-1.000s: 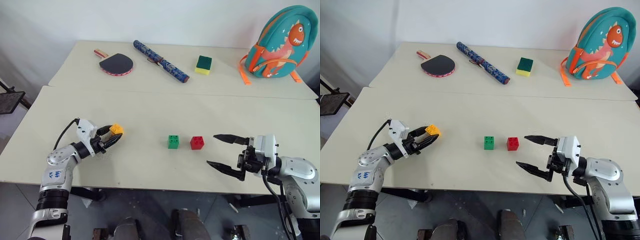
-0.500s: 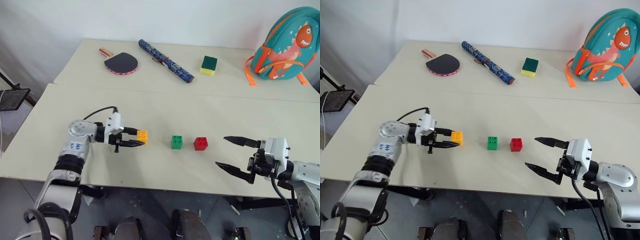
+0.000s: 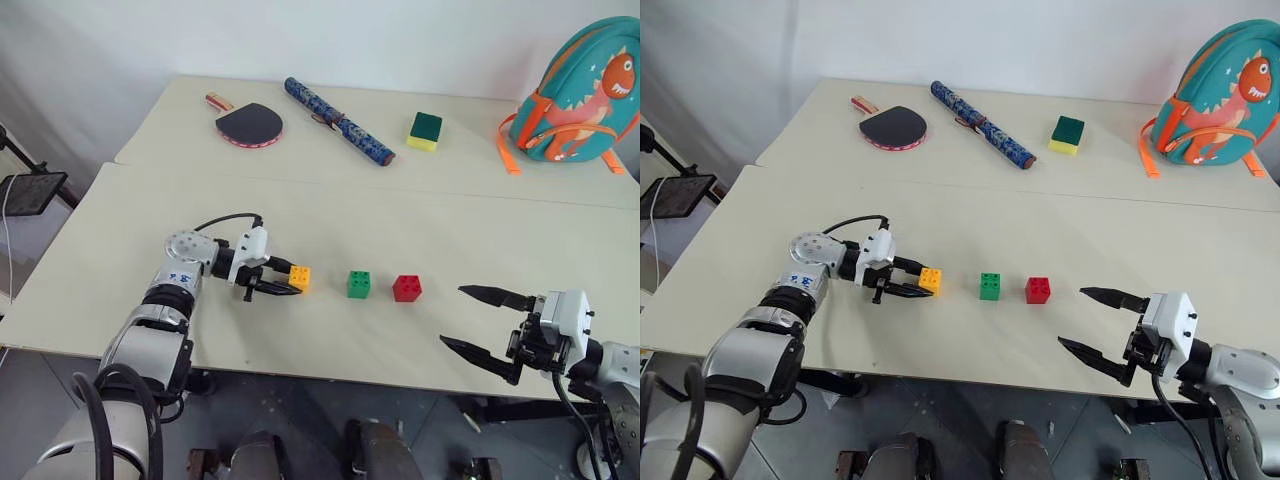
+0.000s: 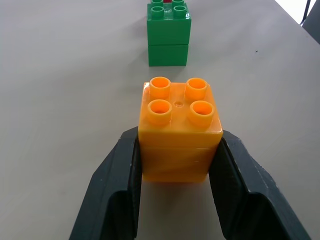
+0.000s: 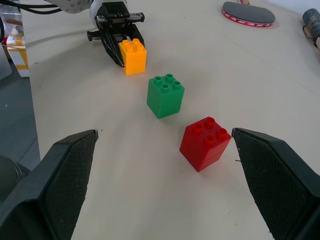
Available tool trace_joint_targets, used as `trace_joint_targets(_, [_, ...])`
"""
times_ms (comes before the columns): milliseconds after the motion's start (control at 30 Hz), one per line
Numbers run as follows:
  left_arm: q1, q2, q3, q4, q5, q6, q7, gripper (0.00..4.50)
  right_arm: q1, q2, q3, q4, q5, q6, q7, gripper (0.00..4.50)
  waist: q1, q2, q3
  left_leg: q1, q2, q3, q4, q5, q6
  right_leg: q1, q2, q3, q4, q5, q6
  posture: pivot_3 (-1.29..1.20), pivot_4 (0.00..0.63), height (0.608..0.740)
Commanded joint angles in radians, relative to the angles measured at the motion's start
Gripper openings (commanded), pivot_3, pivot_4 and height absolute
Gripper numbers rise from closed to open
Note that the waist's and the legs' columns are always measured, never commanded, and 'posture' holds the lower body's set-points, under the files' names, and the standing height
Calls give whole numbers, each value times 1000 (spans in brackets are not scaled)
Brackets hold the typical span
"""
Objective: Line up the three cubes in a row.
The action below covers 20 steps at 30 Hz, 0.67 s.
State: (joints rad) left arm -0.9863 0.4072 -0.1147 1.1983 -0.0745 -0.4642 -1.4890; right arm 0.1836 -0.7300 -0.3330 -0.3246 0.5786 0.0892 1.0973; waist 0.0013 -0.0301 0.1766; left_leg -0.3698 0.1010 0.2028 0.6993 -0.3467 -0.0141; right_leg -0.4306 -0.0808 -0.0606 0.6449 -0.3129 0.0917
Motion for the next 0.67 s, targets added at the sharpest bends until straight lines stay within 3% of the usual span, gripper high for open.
trace_joint_targets(33, [-12,-11,41,5,-14,26,22,2775,-27,7,1,7,11,-12,4,4500,-1,0,0,0,0,0,0,0,0,0,0,0,0,0,0,0,150,740])
trace_joint_targets(233, [25,62,151,-71,-88,88,24,4445,-86,-1,17,58,-1,-44,43,4500,-8,0,0,0,1,0,0,0,-1,-1,0,-1,2,0,0,0,150,740])
trace_joint_targets(500, [176,265,258,-357,-170,220,46,4445,-198,-91,16,110,22,-1,134,4500,-22,1,0,0,1,1,0,1,-1,-2,0,-1,3,0,0,0,150,740])
trace_joint_targets(667, [218,313,266,-454,-174,225,63,4445,-253,-128,27,160,14,9,184,4500,-6,1,0,0,1,1,0,1,-1,-1,0,-1,2,0,0,0,150,740])
